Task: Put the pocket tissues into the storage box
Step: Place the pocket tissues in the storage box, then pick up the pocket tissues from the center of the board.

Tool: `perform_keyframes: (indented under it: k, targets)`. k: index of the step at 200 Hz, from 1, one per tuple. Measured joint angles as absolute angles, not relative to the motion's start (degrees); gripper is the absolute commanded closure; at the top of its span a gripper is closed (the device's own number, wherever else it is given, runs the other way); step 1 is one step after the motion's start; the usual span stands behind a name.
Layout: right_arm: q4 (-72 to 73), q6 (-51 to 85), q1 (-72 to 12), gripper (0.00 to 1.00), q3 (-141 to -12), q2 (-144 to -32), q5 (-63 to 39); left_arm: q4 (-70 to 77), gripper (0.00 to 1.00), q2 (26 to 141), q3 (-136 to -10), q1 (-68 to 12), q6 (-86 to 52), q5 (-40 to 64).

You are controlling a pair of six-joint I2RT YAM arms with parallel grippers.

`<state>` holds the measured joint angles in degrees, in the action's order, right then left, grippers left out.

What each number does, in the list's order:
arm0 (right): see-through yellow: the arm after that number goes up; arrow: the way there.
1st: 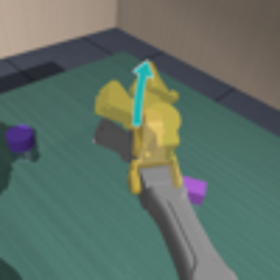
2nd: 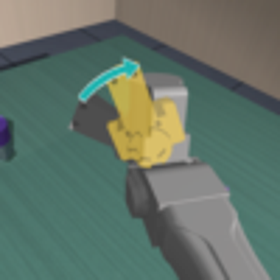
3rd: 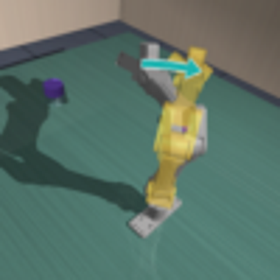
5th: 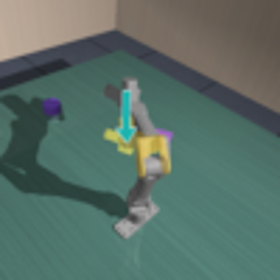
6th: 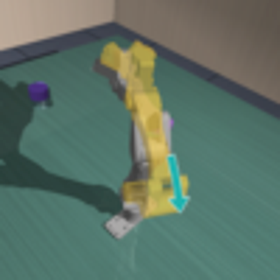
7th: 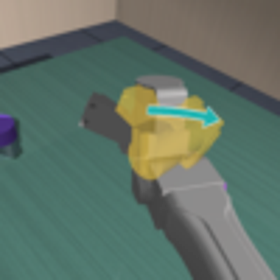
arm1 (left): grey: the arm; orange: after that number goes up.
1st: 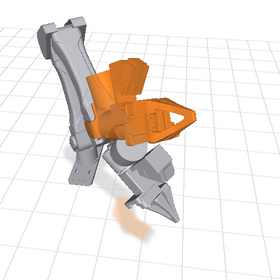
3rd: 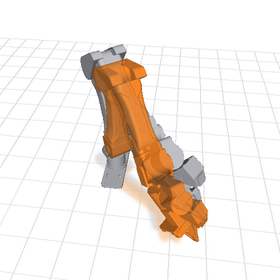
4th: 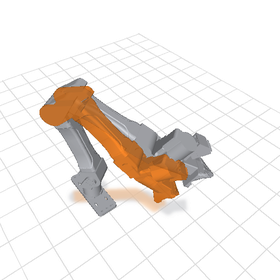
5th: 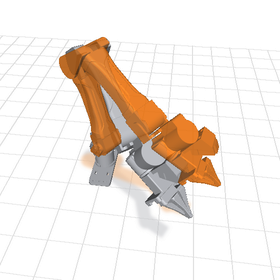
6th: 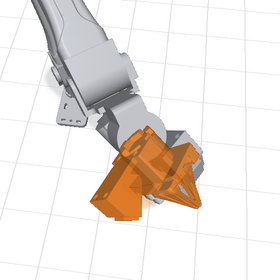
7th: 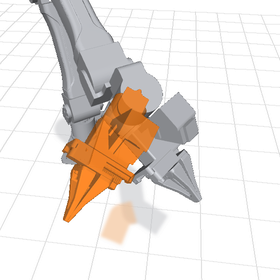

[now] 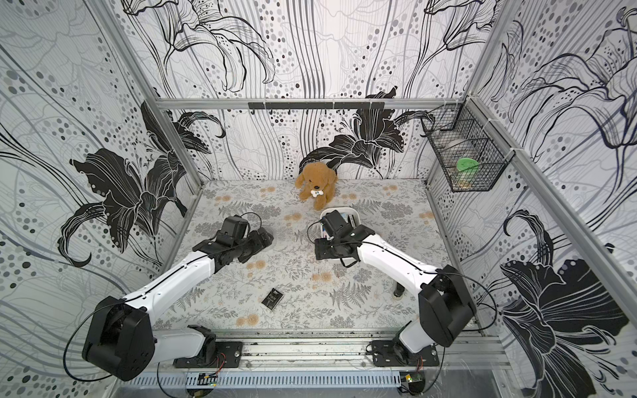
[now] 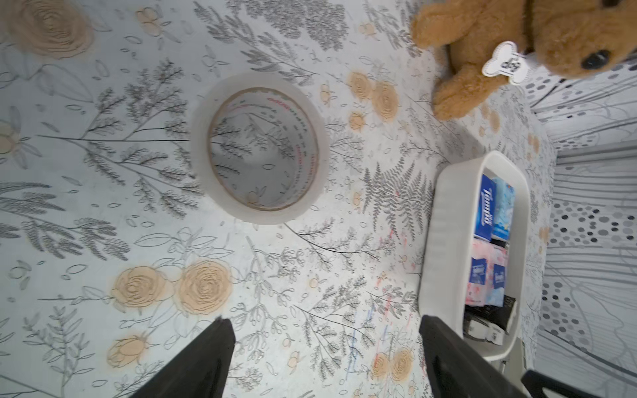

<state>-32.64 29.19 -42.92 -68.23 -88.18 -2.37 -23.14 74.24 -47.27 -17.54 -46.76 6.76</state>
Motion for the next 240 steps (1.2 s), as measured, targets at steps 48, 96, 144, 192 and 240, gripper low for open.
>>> perform_keyframes:
  k: [48, 96, 144, 192, 240]
  targets:
    - [-32.4, 30.5, -58.5, 0.22, -76.4, -100.5, -8.4, -23.7, 0.1, 70.7, -41.9, -6.7, -46.0, 10.2]
    - [-33.5, 32.1, -65.3, 0.19, -80.8, -109.7, -16.3, -24.2, 0.11, 68.2, -40.9, -0.2, -44.0, 12.3]
    - [-34.6, 35.4, -64.6, 0.16, -82.3, -112.6, -22.1, -24.3, 0.11, 67.7, -40.9, -0.2, -43.4, 13.6]
    - [-36.5, 36.7, -64.3, 0.15, -90.0, -119.4, -22.1, -25.6, 0.11, 66.0, -40.9, -0.2, -42.4, 13.8]
    - [-41.2, 36.6, -63.8, 0.14, -99.6, -125.0, -18.0, -26.9, 0.11, 65.7, -40.9, -0.2, -41.7, 13.8]
